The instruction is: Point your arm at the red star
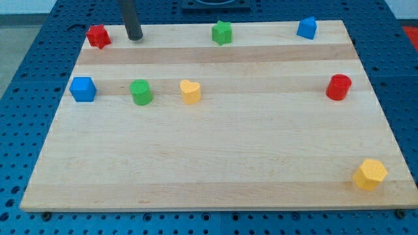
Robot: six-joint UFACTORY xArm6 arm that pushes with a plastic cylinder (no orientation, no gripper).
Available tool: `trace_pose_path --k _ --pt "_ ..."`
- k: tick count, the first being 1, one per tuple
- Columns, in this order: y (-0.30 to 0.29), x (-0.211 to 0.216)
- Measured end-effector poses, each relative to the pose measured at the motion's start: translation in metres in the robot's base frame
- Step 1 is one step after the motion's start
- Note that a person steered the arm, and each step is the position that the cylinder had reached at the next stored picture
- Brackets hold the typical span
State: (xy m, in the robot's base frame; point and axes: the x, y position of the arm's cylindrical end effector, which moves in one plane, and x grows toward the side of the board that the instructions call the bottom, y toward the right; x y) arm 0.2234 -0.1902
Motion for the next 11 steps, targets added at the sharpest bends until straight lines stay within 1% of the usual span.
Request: trace_pose_path --k 2,4,5,6,7,8,9,10,11 --pt "-0.034 -0.028" --pt "-0.066 -0.032" --pt "-0.103 -0.032" --pt "-0.114 -0.032" --pt "-0.114 -0.023" --pt "-0.115 -0.005" --pt "-0.114 -0.001" --pt "-0.113 0.013" --pt "-0.113 0.013"
